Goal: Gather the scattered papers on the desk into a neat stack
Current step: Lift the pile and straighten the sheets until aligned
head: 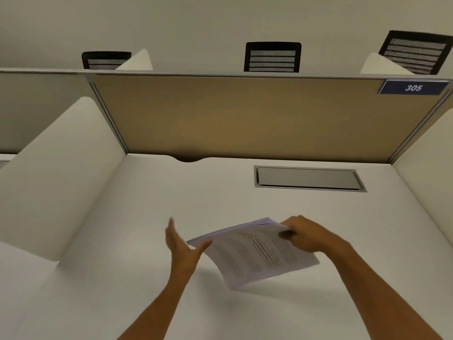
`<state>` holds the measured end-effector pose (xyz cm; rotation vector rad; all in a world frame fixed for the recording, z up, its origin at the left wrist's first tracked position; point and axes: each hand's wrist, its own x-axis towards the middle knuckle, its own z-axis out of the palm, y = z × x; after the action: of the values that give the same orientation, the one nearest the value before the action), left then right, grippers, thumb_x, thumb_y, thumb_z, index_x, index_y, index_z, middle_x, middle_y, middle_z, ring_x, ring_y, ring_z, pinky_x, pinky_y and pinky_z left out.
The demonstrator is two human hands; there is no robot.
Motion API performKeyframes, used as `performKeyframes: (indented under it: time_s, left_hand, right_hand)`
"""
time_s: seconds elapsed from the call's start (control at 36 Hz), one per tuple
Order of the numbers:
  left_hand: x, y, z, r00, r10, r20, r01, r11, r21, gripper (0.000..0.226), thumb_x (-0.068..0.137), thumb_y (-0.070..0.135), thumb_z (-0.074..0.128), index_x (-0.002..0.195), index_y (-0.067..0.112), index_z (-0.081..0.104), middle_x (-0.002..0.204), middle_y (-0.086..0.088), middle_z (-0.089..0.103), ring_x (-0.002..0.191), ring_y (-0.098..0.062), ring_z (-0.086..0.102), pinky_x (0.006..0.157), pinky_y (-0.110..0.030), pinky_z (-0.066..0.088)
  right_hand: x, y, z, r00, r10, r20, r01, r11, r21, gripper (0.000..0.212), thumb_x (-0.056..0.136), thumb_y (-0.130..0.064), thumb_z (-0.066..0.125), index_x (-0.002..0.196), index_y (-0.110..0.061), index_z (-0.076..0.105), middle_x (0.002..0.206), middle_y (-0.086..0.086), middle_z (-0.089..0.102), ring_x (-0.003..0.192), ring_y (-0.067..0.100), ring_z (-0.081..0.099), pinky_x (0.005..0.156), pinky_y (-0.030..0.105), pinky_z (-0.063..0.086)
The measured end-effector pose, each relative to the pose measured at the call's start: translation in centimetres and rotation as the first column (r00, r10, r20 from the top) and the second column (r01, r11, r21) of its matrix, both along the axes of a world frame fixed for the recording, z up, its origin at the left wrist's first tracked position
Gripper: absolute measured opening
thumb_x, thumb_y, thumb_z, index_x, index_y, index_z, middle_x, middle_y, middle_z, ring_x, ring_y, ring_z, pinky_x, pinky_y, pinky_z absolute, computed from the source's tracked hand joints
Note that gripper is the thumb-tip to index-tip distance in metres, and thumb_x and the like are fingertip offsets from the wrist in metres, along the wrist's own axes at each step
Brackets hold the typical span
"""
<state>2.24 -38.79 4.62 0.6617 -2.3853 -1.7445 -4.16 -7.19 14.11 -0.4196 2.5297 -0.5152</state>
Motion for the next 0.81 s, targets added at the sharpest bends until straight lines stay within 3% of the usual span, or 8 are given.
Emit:
performKeyframes:
  time_s: [0.06, 0.14, 0.22, 0.28, 0.39, 0.56, 0.69, 0.81]
  left_hand:
    - [-1.1, 0.2, 2.0, 0.965, -0.259, -0.043, 0.253, 0.961, -0.108, 0.126, 0.057, 0.045, 0.093, 0.152, 0.049, 0.009, 0.165, 0.015, -0.006, 0.148, -0.002, -0.002, 0.112, -0.037, 0.019]
    - [-2.7, 1.4, 4.5, 0.777, -0.629, -0.015, 0.6, 0.749, -0.281, 0.106, 0.067, 0.054, 0.084, 0.147, 0.057, 0.015, 0.165, 0.019, 0.001, 0.147, 0.005, 0.0, 0.112, -0.033, 0.018]
    - [-3.6, 3.4, 6.5, 0.665, -0.746, 0.036, 0.722, 0.631, -0.284, 0.071, 0.08, 0.043, 0.077, 0.134, 0.061, 0.033, 0.151, 0.022, 0.038, 0.131, 0.008, 0.038, 0.107, -0.022, 0.032]
    - [-3.8, 4.4, 6.8, 0.688, -0.726, -0.009, 0.708, 0.673, -0.213, 0.04, 0.085, 0.033, 0.074, 0.117, 0.049, 0.057, 0.118, 0.021, 0.065, 0.099, 0.012, 0.06, 0.088, -0.008, 0.046]
    - [-3.2, 5.3, 6.1, 0.827, -0.56, -0.043, 0.56, 0.828, -0.008, 0.012, 0.088, 0.022, 0.069, 0.081, 0.028, 0.076, 0.076, 0.009, 0.075, 0.067, -0.005, 0.068, 0.062, -0.019, 0.054]
    - [-2.0, 4.9, 4.9, 0.949, -0.313, -0.031, 0.31, 0.916, 0.256, 0.025, 0.075, 0.032, 0.073, 0.096, 0.018, 0.078, 0.09, -0.007, 0.079, 0.085, -0.029, 0.074, 0.075, -0.042, 0.061]
    - [-0.9, 4.1, 3.7, 0.974, -0.224, -0.032, 0.219, 0.9, 0.377, 0.031, 0.075, 0.034, 0.075, 0.099, 0.015, 0.075, 0.093, -0.008, 0.078, 0.083, -0.029, 0.075, 0.07, -0.039, 0.062]
    - [-0.7, 3.9, 3.3, 0.971, -0.237, -0.01, 0.222, 0.892, 0.394, 0.022, 0.076, 0.037, 0.077, 0.094, 0.025, 0.076, 0.092, -0.004, 0.079, 0.081, -0.025, 0.076, 0.067, -0.034, 0.062]
  right_hand:
    - [-0.8, -0.6, 1.9, 0.997, 0.073, 0.005, -0.073, 0.996, 0.059, 0.022, 0.094, -0.018, 0.051, 0.09, -0.029, 0.069, 0.092, -0.004, 0.07, 0.077, 0.009, 0.065, 0.06, 0.015, 0.045]
    - [-1.5, -1.8, 4.1, 0.987, 0.162, -0.004, -0.16, 0.98, 0.12, 0.025, 0.094, -0.022, 0.05, 0.103, -0.03, 0.072, 0.093, -0.005, 0.071, 0.081, 0.011, 0.068, 0.065, 0.017, 0.052]
    - [-1.8, -3.1, 5.3, 0.972, 0.232, -0.028, -0.223, 0.957, 0.183, 0.026, 0.093, -0.023, 0.05, 0.106, -0.028, 0.072, 0.099, -0.002, 0.073, 0.084, 0.015, 0.069, 0.074, 0.029, 0.058]
    - [-1.9, -3.8, 5.7, 0.965, 0.257, -0.05, -0.239, 0.942, 0.236, 0.028, 0.092, -0.021, 0.05, 0.108, -0.028, 0.071, 0.102, -0.001, 0.071, 0.086, 0.016, 0.067, 0.077, 0.033, 0.059]
    - [-2.0, -4.0, 5.7, 0.965, 0.245, -0.096, -0.223, 0.955, 0.195, 0.028, 0.092, -0.022, 0.051, 0.109, -0.034, 0.07, 0.103, -0.005, 0.071, 0.087, 0.015, 0.067, 0.078, 0.034, 0.06]
    - [-2.0, -1.7, 4.4, 0.994, -0.085, -0.074, 0.064, 0.965, -0.253, 0.018, 0.083, -0.037, 0.07, 0.101, -0.04, 0.07, 0.095, -0.021, 0.074, 0.085, 0.006, 0.07, 0.074, 0.027, 0.06]
    - [-0.3, 0.7, 2.3, 0.949, -0.245, 0.197, 0.311, 0.651, -0.692, 0.022, 0.086, -0.015, 0.076, 0.107, -0.019, 0.074, 0.101, 0.002, 0.079, 0.096, 0.018, 0.074, 0.077, 0.026, 0.06]
    - [1.6, 0.3, -0.7, 0.916, -0.206, 0.345, 0.4, 0.547, -0.735, 0.031, 0.085, -0.013, 0.078, 0.116, -0.012, 0.073, 0.113, 0.008, 0.077, 0.105, 0.026, 0.073, 0.082, 0.029, 0.06]
